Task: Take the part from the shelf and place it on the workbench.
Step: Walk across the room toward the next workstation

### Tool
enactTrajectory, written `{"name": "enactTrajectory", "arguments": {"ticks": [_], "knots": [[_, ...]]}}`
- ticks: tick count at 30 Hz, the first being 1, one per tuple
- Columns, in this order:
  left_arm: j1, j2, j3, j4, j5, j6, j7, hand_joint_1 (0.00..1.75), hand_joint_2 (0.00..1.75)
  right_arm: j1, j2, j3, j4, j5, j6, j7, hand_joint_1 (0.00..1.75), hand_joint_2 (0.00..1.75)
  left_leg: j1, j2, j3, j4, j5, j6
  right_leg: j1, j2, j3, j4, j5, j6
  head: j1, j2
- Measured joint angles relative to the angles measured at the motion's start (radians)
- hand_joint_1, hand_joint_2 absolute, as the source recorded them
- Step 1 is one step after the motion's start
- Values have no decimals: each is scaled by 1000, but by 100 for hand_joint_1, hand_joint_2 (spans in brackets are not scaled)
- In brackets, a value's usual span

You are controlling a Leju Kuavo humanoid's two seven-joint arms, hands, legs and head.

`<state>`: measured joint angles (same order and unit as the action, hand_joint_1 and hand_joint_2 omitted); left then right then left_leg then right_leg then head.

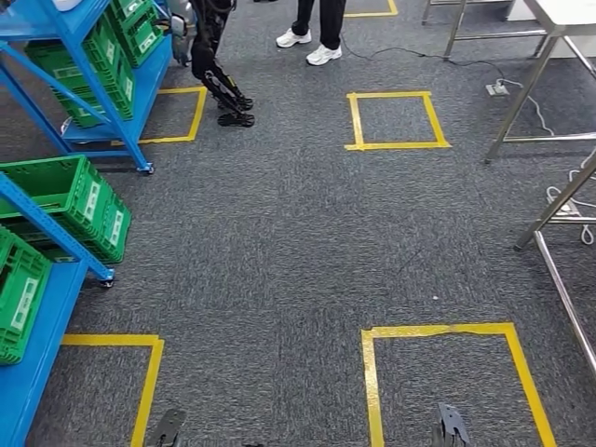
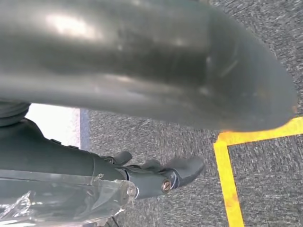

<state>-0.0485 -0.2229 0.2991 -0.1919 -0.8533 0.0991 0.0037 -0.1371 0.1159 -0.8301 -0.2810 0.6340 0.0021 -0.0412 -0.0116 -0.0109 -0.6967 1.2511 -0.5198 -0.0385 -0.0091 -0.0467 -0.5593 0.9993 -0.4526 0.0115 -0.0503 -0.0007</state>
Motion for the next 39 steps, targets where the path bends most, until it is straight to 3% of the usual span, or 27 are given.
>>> {"name": "enactTrajectory", "arguments": {"ticks": [1, 2, 4, 5, 7, 8, 9, 11, 13, 14, 16, 18, 20, 21, 22, 23, 24, 26, 28, 30, 31, 32, 34, 35, 36, 38, 39], "knots": [[0, 0, 0, 0, 7, 6, -5, 0, 0, -1, 1, 0, 0, 5, 1, -5, 0, 0, 0, 9, 39, -49, 27, 2, 0, -11, -6, 0, 2, 2, 0, 0], [-2, 0, 1, 0, 15, 14, -11, 0, 0, -2, 3, 1, 0, 11, 0, -12, 0, 0, -4, 37, 93, -121, 46, 7, -1, -23, -8, -1, 3, 4, -1, 0], [-12, 0, 3, 0, 29, 26, -21, 0, 0, -2, 11, 3, 0, 21, -5, -23, 0, 0, -16, 94, 183, -255, 47, 22, 1, -50, -6, -1, 4, 13, -4, 0], [-16, 0, 4, 0, 32, 29, -24, 0, 0, -2, 15, 4, 0, 24, -8, -26, 0, 0, -21, 109, 205, -293, 36, 32, 1, -64, -3, 3, 7, 20, -5, 0], [-16, 1, 5, 0, 34, 33, -26, 0, 0, -7, 24, 6, 0, 25, -11, -28, 0, 0, -22, 83, 211, -315, 27, 55, -2, -88, -1, 16, 12, 36, -6, 0], [-12, 2, 6, 0, 34, 35, -26, 0, 0, -11, 28, 8, 0, 24, -11, -29, 0, 0, -21, 68, 216, -318, 28, 63, -6, -78, -4, 31, 11, 42, -5, 0], [-8, 3, 7, 0, 34, 36, -26, 0, 0, -14, 31, 9, 0, 24, -12, -30, 0, 0, -19, 52, 223, -318, 29, 69, -10, -54, -17, 57, -2, 45, -5, 0], [-4, 1, 10, 0, 33, 37, -26, 0, 0, -13, 32, 11, 0, 23, -12, -31, 0, 0, -17, 22, 237, -319, 27, 78, -13, 11, -75, 165, -45, 48, -2, 0], [-2, -1, 10, 0, 32, 37, -26, 0, 0, -6, 32, 12, 1, 21, -13, -31, 0, 0, -18, -13, 250, -318, 18, 82, -10, 41, -155, 283, -75, 51, 3, 0], [0, -1, 11, 0, 31, 37, -26, 0, 0, -3, 32, 12, 1, 20, -13, -31, 0, 0, -18, -30, 260, -318, 11, 82, -8, 46, -181, 304, -68, 52, 5, 0], [6, -1, 12, 0, 29, 37, -26, 0, 0, -1, 32, 12, 1, 19, -14, -32, 0, 0, -17, -62, 288, -318, -9, 79, -8, 56, -179, 235, -10, 54, 6, 0], [8, -1, 14, 0, 28, 37, -26, 0, 0, 1, 32, 12, 1, 18, -14, -32, 0, 0, -15, -90, 313, -316, -36, 72, -14, 94, -145, 101, 72, 56, 10, 0], [5, -1, 15, 1, 28, 38, -26, 0, 0, 1, 32, 12, 1, 17, -15, -33, 0, 0, -9, -111, 319, -319, -54, 61, -15, 124, -123, 32, 97, 48, 13, 0], [4, -1, 15, 1, 27, 38, -26, 0, 0, -1, 32, 12, 1, 17, -15, -33, 0, 0, -6, -118, 320, -321, -56, 56, -12, 118, -117, 24, 81, 38, 13, 0], [3, -1, 16, 1, 27, 38, -26, 0, 0, -2, 32, 12, 1, 16, -14, -33, 0, 0, -3, -121, 319, -321, -54, 52, -10, 109, -110, 22, 73, 30, 13, 0], [2, -1, 16, 1, 27, 39, -26, 0, 0, -2, 32, 12, 1, 16, -15, -33, 0, 0, -3, -109, 309, -298, -42, 47, -8, 99, -99, 16, 66, 23, 12, 0], [1, -1, 17, 1, 27, 39, -26, 0, 0, 0, 32, 12, 1, 16, -15, -34, 0, 0, -5, -87, 277, -246, -23, 45, -8, 87, -85, 10, 55, 18, 11, 0], [1, -1, 17, 1, 27, 39, -26, 0, 0, 3, 30, 12, 1, 15, -15, -34, 0, 0, -9, -34, 160, -85, -2, 42, -5, 64, -46, -9, 33, 12, 10, 0], [7, -1, 18, 2, 27, 39, -26, 0, 0, 5, 29, 12, 1, 15, -15, -34, 0, 0, -10, -14, 36, 27, -60, 42, -2, 40, 4, -28, 5, 9, 9, 0], [15, -1, 20, 2, 27, 39, -26, 0, 0, 6, 29, 12, 1, 15, -14, -33, 0, 0, -8, -9, -36, 26, -131, 39, -2, 19, 69, -43, -31, 11, 8, 0], [17, 0, 21, 2, 27, 39, -26, 0, 0, 6, 29, 12, 1, 15, -14, -33, 0, 0, -6, -2, -51, -8, -129, 37, -3, 8, 105, -50, -53, 14, 7, 0], [18, -1, 21, 2, 27, 39, -26, 0, 0, 5, 29, 12, 1, 15, -14, -33, 0, 0, -5, 14, -56, -57, -84, 37, -3, -5, 139, -57, -75, 18, 7, 0], [18, -2, 22, 4, 27, 39, -26, 0, 0, 4, 28, 12, 0, 14, -15, -34, 0, 0, -6, 77, -57, -181, 92, 39, 2, -27, 200, -66, -125, 26, 6, 0], [16, -4, 22, 5, 27, 39, -26, 0, 0, 3, 27, 12, 0, 13, -15, -33, 0, 0, -9, 101, -53, -225, 161, 40, 3, -40, 229, -76, -153, 30, 9, 0], [14, -5, 23, 5, 27, 39, -26, 0, 0, 2, 27, 12, 0, 12, -16, -34, 0, 0, -11, 109, -45, -254, 196, 42, 4, -49, 258, -76, -163, 37, 11, 0], [7, -5, 23, 5, 27, 39, -27, 0, 0, -6, 28, 13, 0, 10, -15, -34, 0, 0, -12, 77, -12, -259, 183, 49, -3, -51, 282, -33, -149, 50, 19, 0], [5, -4, 23, 5, 27, 40, -28, 0, 0, -11, 30, 13, -1, 9, -14, -36, 0, 0, -11, 59, 8, -259, 178, 54, -5, -32, 265, 27, -127, 53, 21, 0]]}}
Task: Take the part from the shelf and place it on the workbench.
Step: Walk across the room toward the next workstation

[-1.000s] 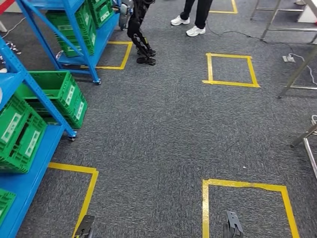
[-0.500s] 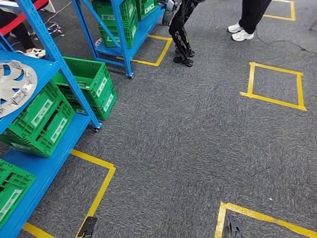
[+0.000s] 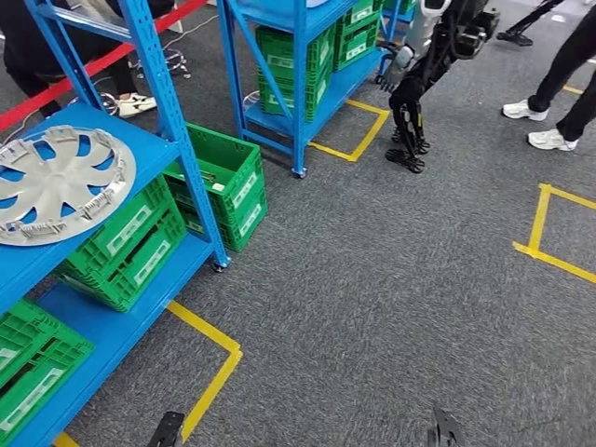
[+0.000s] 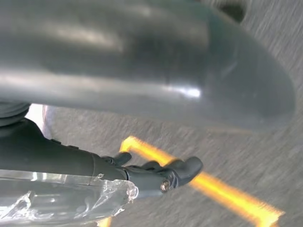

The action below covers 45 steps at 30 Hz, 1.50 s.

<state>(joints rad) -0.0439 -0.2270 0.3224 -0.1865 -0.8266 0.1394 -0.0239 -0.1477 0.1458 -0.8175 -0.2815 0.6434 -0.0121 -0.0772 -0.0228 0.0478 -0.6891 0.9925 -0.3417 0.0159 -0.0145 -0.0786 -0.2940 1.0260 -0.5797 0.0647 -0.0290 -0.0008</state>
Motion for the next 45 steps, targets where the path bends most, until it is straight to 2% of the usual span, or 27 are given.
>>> {"name": "enactTrajectory", "arguments": {"ticks": [2, 4, 6, 7, 8, 11, 12, 13, 14, 15, 16, 18, 20, 21, 23, 25, 27, 29, 31, 34, 36, 38, 40, 41, 43, 44, 45], "knots": [[-5, 3, 1, 0, 0, 6, -4, 0, 0, -6, 3, 1, 0, -3, 1, -2, 0, 0, 0, -29, 39, 0, -18, 15, -2, 49, -88, 142, -11, -5, 5, 0], [-8, 3, 2, 0, 1, 11, -9, 0, 0, 0, 4, 1, 1, -6, 0, -3, 0, 0, 0, -64, 77, -3, -45, 24, 2, 72, -191, 231, -99, -13, 9, 0], [-4, 3, 4, 0, 3, 11, -11, 0, 0, 6, 3, 1, 1, -7, -2, -3, 0, 0, 2, -104, 116, -4, -79, 24, 7, 77, -275, 232, -196, -16, 13, 0], [0, 2, 5, 0, 4, 11, -11, 0, 0, 8, 3, 1, 1, -7, -2, -3, 0, 0, 5, -122, 138, -4, -97, 22, 9, 80, -308, 206, -207, -15, 14, 0], [3, 2, 6, 0, 4, 11, -11, 0, 0, 10, 2, 1, 1, -7, -2, -3, 0, 0, 9, -137, 159, -4, -116, 19, 10, 89, -337, 165, -171, -13, 15, 0], [10, -1, 8, 3, 4, 11, -11, 0, 0, 22, -2, 2, 2, -7, -2, -2, 0, 0, 16, -180, 195, 1, -163, 3, 8, 144, -391, 28, 122, -14, 25, 0], [11, -1, 8, 4, 4, 11, -12, 0, 0, 22, -4, 2, 2, -7, -2, -2, 0, 0, 17, -191, 199, 3, -172, -3, 8, 150, -394, 8, 187, -20, 27, 0], [11, -2, 9, 5, 5, 11, -12, 0, 0, 18, -5, 2, 2, -7, -2, -2, 0, 0, 17, -199, 201, 4, -177, -9, 10, 144, -387, 3, 209, -27, 26, 0], [10, -1, 10, 5, 5, 11, -13, 0, 0, 13, -4, 2, 2, -7, -2, -3, 0, 0, 16, -192, 199, 11, -178, -15, 9, 136, -379, 0, 212, -33, 25, 0], [8, -1, 10, 5, 6, 11, -13, 0, 0, 8, -4, 2, 1, -7, -2, -4, 0, 0, 12, -168, 191, 30, -175, -20, 7, 126, -371, -6, 209, -39, 22, 0], [5, 0, 10, 5, 6, 12, -13, 0, 0, 5, -3, 2, 1, -7, -1, -5, 0, 0, 10, -137, 171, 62, -179, -25, 6, 116, -362, -13, 205, -43, 19, 0], [-1, 1, 10, 5, 6, 12, -13, 0, 0, 4, -3, 2, 1, -8, -1, -7, 0, 0, 7, -81, 103, 166, -219, -34, 5, 94, -346, -23, 195, -50, 12, 0], [-1, 2, 10, 5, 6, 12, -13, 0, 0, 9, -3, 2, 1, -8, 0, -6, 0, 0, 9, -68, 35, 250, -267, -40, 4, 67, -330, -26, 178, -49, 11, 0], [1, 3, 11, 5, 6, 12, -13, 0, 0, 11, -3, 2, 1, -9, 0, -6, 0, 0, 10, -66, 18, 259, -264, -43, 2, 56, -321, -26, 169, -48, 11, 0], [4, 5, 11, 5, 6, 12, -12, 0, 0, 13, -3, 2, 2, -9, 1, -6, 0, 0, 14, -55, 31, 185, -186, -53, -2, 34, -298, -26, 152, -44, 11, 0], [2, 4, 12, 5, 6, 12, -12, 0, 0, 10, -3, 2, 1, -9, 1, -7, 0, 0, 17, -7, 69, 57, -99, -62, -2, 13, -277, -24, 136, -36, 8, 0], [-4, 4, 12, 5, 6, 11, -12, 0, 0, 9, -4, 2, 1, -10, 0, -7, 0, 0, 17, 27, 86, -7, -71, -55, 4, -9, -265, -20, 120, -24, 2, 0], [-5, 4, 12, 5, 6, 11, -12, 0, 0, 7, -4, 2, 1, -10, 0, -7, 0, 0, 17, 9, 86, -10, -71, -37, 6, -33, -254, -20, 107, -13, 1, 0], [-4, 5, 13, 5, 6, 12, -12, 0, 0, 3, -4, 2, 1, -10, 0, -7, 0, 0, 20, -17, 90, -12, -69, -24, 2, -12, -256, 5, 81, -5, 6, 0], [-7, 5, 14, 5, 5, 12, -12, 0, 0, 5, -4, 2, 1, -10, 0, -7, 0, 0, 21, -56, 94, -13, -71, -10, 1, 62, -341, 185, -8, -3, 14, 0], [-7, 5, 14, 5, 5, 12, -12, 0, 0, 9, -4, 2, 2, -10, 0, -6, 0, 0, 17, -87, 97, -12, -73, -7, 4, 75, -396, 276, -28, -7, 15, 0], [-5, 6, 14, 5, 6, 12, -12, 0, 0, 9, -4, 2, 1, -10, 0, -6, 0, 0, 15, -120, 104, -12, -76, -7, 5, 86, -380, 215, 31, -16, 15, 0], [-6, 5, 14, 5, 5, 12, -12, 0, 0, 8, -4, 2, 1, -10, 0, -7, 0, 0, 14, -149, 108, -10, -79, -12, 3, 129, -321, 75, 102, -27, 16, 0], [-6, 5, 14, 5, 5, 12, -12, 0, 0, 8, -4, 3, 1, -10, 0, -7, 0, 0, 14, -161, 108, -9, -80, -16, 2, 147, -298, 26, 119, -29, 16, 0], [-4, 5, 14, 5, 5, 12, -12, 0, 0, 6, -4, 3, 1, -10, 0, -6, 0, 0, 17, -181, 103, -10, -78, -28, 2, 158, -282, -3, 120, -33, 16, 0], [-2, 6, 14, 5, 6, 12, -12, 0, 0, 5, -3, 3, 1, -10, 0, -6, 0, 0, 19, -189, 101, -12, -76, -34, 3, 148, -280, -4, 122, -36, 16, 0], [0, 6, 15, 5, 6, 12, -12, 0, 0, 4, -2, 3, 1, -10, 0, -7, 0, 0, 18, -180, 99, -10, -79, -40, 2, 138, -278, -8, 124, -41, 16, 0]]}}
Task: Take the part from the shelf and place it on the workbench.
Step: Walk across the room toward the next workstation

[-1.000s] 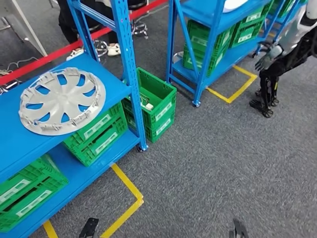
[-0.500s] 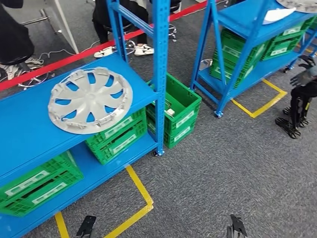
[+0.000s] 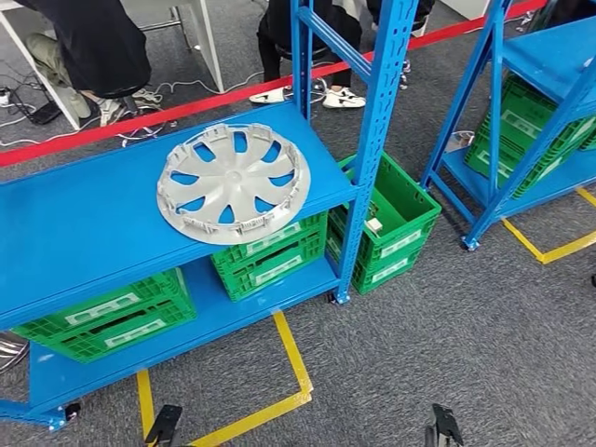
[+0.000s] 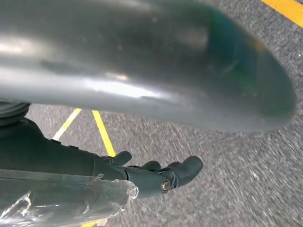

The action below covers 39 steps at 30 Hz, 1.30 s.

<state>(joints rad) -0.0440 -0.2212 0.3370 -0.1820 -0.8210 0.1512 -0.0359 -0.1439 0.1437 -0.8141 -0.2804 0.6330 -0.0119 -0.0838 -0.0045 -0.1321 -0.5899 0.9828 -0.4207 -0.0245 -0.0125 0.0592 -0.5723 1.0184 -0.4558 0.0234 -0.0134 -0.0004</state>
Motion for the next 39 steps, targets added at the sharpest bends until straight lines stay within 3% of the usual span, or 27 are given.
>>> {"name": "enactTrajectory", "arguments": {"ticks": [2, 4, 6, 7, 8, 10, 12, 13, 15, 17, 19, 21, 22, 24, 26, 28, 30, 32, 34, 36, 37, 38, 39], "knots": [[-1, 0, 0, 0, 0, 0, 0, 0, 0, 0, 1, 0, 0, 0, 0, -1, 0, 0, -3, 52, -23, 46, -34, -12, -4, -25, 6, -10, 4, -10, -8, 0], [-5, 0, 0, 0, 0, 0, 0, 0, 0, 3, 0, 0, -1, 0, -1, -2, 0, 0, -1, 105, -84, 170, -99, -23, -3, -54, 8, -13, 4, -15, -17, 0], [-6, 0, 0, 0, 0, 0, 0, 0, 0, 6, 0, 0, -1, 0, 0, -2, 0, 0, 5, 118, -136, 272, -131, -31, -3, -85, 9, -13, 2, -15, -17, 0], [-5, 0, 0, 0, 0, 0, 0, 0, 0, 6, 0, 0, -1, 0, 0, -1, 0, 0, 8, 121, -137, 274, -119, -34, -3, -99, 10, -13, 0, -14, -17, 0], [-4, 0, 0, 0, 0, 0, 0, 0, 0, 5, 0, 0, 0, 0, 0, -1, 0, 0, 9, 126, -117, 238, -92, -36, -4, -112, 12, -13, -1, -12, -17, 0], [-5, 1, 0, 0, 0, 0, 0, 0, 0, 4, 0, 0, 0, 0, 1, -1, 0, 0, 10, 169, -41, 103, -28, -37, -2, -136, 19, -11, -7, -4, -18, 0], [-9, 0, 0, 0, 0, 0, 0, 0, 0, 4, 0, 0, 0, 0, 0, -1, 0, 0, 8, 204, 10, 10, -1, -26, 5, -157, 24, -8, -14, 7, -19, 0], [-10, 0, 0, 0, 0, 0, 0, 0, 0, 4, 0, 0, 0, 0, 0, -1, 0, 0, 7, 205, 15, -4, -2, -19, 7, -168, 26, -8, -16, 13, -19, 0], [-6, 0, 0, 0, 0, 0, 0, 0, 0, 0, 1, 0, 0, 0, 0, -1, 0, 0, 7, 180, 14, -7, -1, -3, 5, -182, 33, -10, -20, 25, -16, 0], [-5, 0, 0, 0, 0, 0, 0, 0, 0, -2, 1, 0, 0, 0, 0, -2, 0, 0, 11, 156, 16, -12, 2, 10, 1, -143, 21, 32, -52, 33, -10, 0], [-7, 0, 1, 0, 0, 0, 0, 0, 0, 0, 1, 0, 0, 0, 0, -1, 0, 0, 13, 131, 17, -13, 4, 19, 0, -83, -35, 157, -117, 36, -1, 0], [-6, 0, 1, 0, 0, 0, 0, 0, 0, 5, 1, 0, 0, 0, 0, 0, 0, 0, 11, 105, 17, -13, 4, 22, 1, -63, -96, 275, -156, 36, 2, 0], [-5, 0, 1, 0, 0, 0, 0, 0, 0, 7, 1, 0, 0, 0, 0, 1, 0, 0, 10, 91, 18, -12, 4, 22, 1, -61, -107, 286, -147, 35, 3, 0], [-4, 0, 1, 0, 0, 0, 0, 0, 0, 7, 1, 0, 0, 0, -1, 0, 0, 0, 11, 65, 21, -10, 3, 20, -1, -53, -71, 191, -77, 32, 3, 0], [-5, 0, 1, 0, 0, 0, 0, 0, 0, 5, 1, 0, 0, 0, -1, 0, 0, 0, 10, 42, 20, -5, 1, 12, -5, -23, -13, 59, -20, 28, 4, 0], [-4, 0, 1, 0, 0, 0, 0, 0, 0, 4, 1, 0, 0, 0, 0, 0, 0, 0, 9, 27, 13, -2, 2, 0, -7, -5, 8, 12, -12, 21, 4, 0], [-1, 1, 1, 0, 0, 0, 0, 0, 0, 4, 2, 0, 0, 0, 0, 0, 0, 0, 12, 17, 8, -3, 5, -12, -5, -17, 7, 11, -9, 9, 4, 0], [-1, 1, 1, 0, 0, 0, 0, 0, 0, 3, 2, 1, 0, 0, 0, -1, 0, 0, 11, 44, -6, 24, -15, -23, -7, -33, 8, 7, -6, -5, -1, 0], [-5, 1, 1, 0, 0, 0, 0, 0, 0, 5, 1, 0, 0, 0, -1, -2, 0, 0, 9, 94, -58, 131, -76, -31, -6, -51, 9, 4, -5, -13, -7, 0], [-6, 1, 1, 0, 0, 0, 0, 0, 0, 8, 1, 0, 0, 0, -1, -2, 0, 0, 10, 116, -120, 257, -125, -36, -4, -70, 7, 4, -6, -15, -9, 0], [-6, 1, 1, 0, 0, 0, 0, 0, 0, 8, 1, 0, 0, 0, -1, -1, 0, 0, 11, 119, -132, 279, -125, -36, -4, -78, 7, 4, -6, -15, -9, 0], [-5, 1, 1, 0, 0, 0, 0, 0, 0, 8, 1, 0, 0, 0, 0, -1, 0, 0, 11, 119, -124, 266, -106, -35, -4, -83, 7, 5, -6, -14, -9, 0], [-4, 2, 1, 0, 0, 0, 0, 0, 0, 7, 1, 0, 0, 0, 0, -1, 0, 0, 11, 120, -98, 218, -74, -33, -4, -88, 8, 5, -7, -13, -9, 0]]}}
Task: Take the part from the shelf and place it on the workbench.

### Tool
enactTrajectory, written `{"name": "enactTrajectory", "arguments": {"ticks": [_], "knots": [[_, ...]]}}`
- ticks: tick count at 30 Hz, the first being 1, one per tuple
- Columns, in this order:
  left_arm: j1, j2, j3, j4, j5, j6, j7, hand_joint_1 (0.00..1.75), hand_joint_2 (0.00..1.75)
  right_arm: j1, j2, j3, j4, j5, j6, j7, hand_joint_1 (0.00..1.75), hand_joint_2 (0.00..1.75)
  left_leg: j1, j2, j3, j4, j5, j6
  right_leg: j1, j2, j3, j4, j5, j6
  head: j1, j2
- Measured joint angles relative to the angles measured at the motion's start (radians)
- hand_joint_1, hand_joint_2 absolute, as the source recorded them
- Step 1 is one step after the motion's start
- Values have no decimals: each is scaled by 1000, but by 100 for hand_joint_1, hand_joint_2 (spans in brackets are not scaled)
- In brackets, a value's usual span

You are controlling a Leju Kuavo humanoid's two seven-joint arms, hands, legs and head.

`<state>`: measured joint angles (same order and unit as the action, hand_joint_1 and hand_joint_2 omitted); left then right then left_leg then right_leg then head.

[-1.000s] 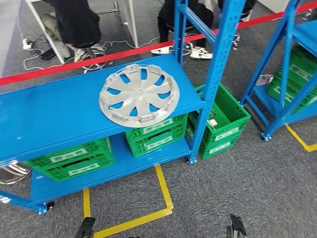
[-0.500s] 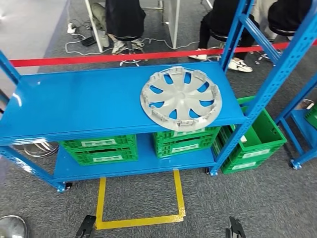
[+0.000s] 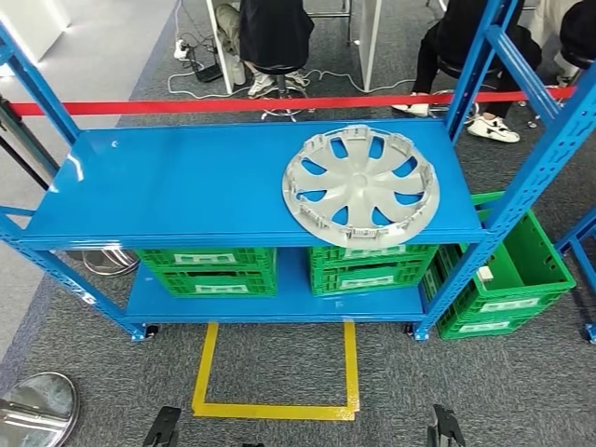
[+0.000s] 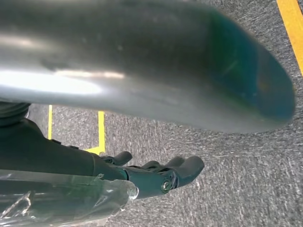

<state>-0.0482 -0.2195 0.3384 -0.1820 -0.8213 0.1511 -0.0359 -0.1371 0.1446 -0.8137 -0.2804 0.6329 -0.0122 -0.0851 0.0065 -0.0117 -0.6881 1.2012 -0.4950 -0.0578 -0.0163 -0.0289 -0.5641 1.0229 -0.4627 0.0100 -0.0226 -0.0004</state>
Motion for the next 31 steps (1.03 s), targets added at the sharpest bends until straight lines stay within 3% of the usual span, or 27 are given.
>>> {"name": "enactTrajectory", "arguments": {"ticks": [1, 3, 6, 8, 9, 11, 13, 14, 15, 17, 19, 21, 24, 26, 28, 31], "knots": [[0, 0, 0, 0, 0, 0, 0, 0, 0, -1, 0, 0, 0, 0, 0, 0, 0, 0, 0, 5, 37, -67, 35, 3, 0, -4, 2, 0, -1, 2, 0, 0], [-2, 0, 0, 0, 0, 0, 0, 0, 0, -2, 0, 0, 0, 0, 0, 0, 0, 0, -2, 14, 101, -182, 68, 12, 6, -9, 2, 2, -4, 10, 0, 0], [-2, 0, 0, 0, 0, 0, 0, 0, 0, -3, 0, 0, 0, 0, 0, 0, 0, 0, -6, 15, 116, -219, 65, 30, 10, -15, 3, -2, -3, 26, 3, 0], [0, 0, 0, 0, 0, 0, 0, 0, 0, -4, 0, 0, 0, 0, 0, 0, 0, 0, -3, 11, 119, -224, 67, 42, 7, -6, -3, 16, -19, 37, 6, 0], [0, -1, 0, 0, 0, 0, 0, 0, 0, -4, 0, 0, 0, 0, 0, 0, 0, 0, -1, 9, 121, -227, 69, 48, 7, 3, -20, 53, -42, 41, 9, 0], [-1, -1, 0, 0, 0, 0, 0, 0, 0, -3, 0, 0, 0, 0, 0, 0, 0, 0, 1, 5, 121, -227, 68, 54, 6, 20, -84, 186, -107, 44, 15, 0], [0, -1, 0, 0, 0, 0, 0, 0, 0, 0, 0, 0, 0, 0, 0, 0, 0, 0, 0, 0, 122, -227, 67, 56, 6, 24, -137, 289, -137, 45, 17, 0], [1, -1, 0, 0, 0, 0, 0, 0, 0, 1, 0, 0, 0, 0, 0, 0, 0, 0, 0, -4, 123, -227, 66, 56, 6, 25, -139, 287, -122, 45, 18, 0], [1, -1, 0, 0, 0, 0, 0, 0, 0, 1, 0, 0, 0, 0, 0, 0, 0, 0, 1, -7, 125, -226, 66, 55, 5, 25, -121, 244, -90, 44, 18, 0], [1, -1, 0, 0, 0, 0, 0, 0, 0, -1, 0, 0, 0, 0, 0, 0, 0, 0, 0, -14, 128, -222, 61, 46, 2, 32, -54, 102, -21, 44, 20, 0], [0, -1, 0, 0, 0, 0, 0, 0, 0, -2, 0, 0, 0, 0, 0, 0, 0, 0, -4, -19, 125, -215, 57, 40, -1, 43, -14, 18, 4, 39, 21, 0], [1, 0, 0, 0, 0, 0, 0, 0, 0, 0, 1, 0, 0, 0, 0, 1, 0, 0, -7, -20, 121, -213, 59, 47, -5, 46, -12, 8, 5, 35, 19, 0], [1, 5, 0, 0, 0, 0, 0, 0, 0, -1, 2, 0, 0, 0, -1, 1, 0, 0, -12, -20, 124, -219, 63, 55, -14, 47, -12, -3, 11, 41, 16, 0], [-1, 4, 0, 0, 0, 0, 0, 0, 0, -2, 3, 0, 0, 0, 0, 0, 0, 0, -12, -18, 156, -278, 88, 70, -10, 46, -3, -24, 18, 41, 8, 0], [-4, 1, 1, 0, 0, 0, 0, 0, 0, -2, 4, 0, 0, 0, 1, 0, 0, 0, -1, -16, 199, -357, 121, 85, -3, 43, -11, 3, -3, 41, 8, 0], [-6, 0, 1, 0, 0, 0, 0, 0, 0, -3, 3, 0, 0, 0, 1, 0, 0, 0, 14, -15, 213, -379, 127, 64, -10, 39, -74, 138, -70, 55, 16, 0]]}}
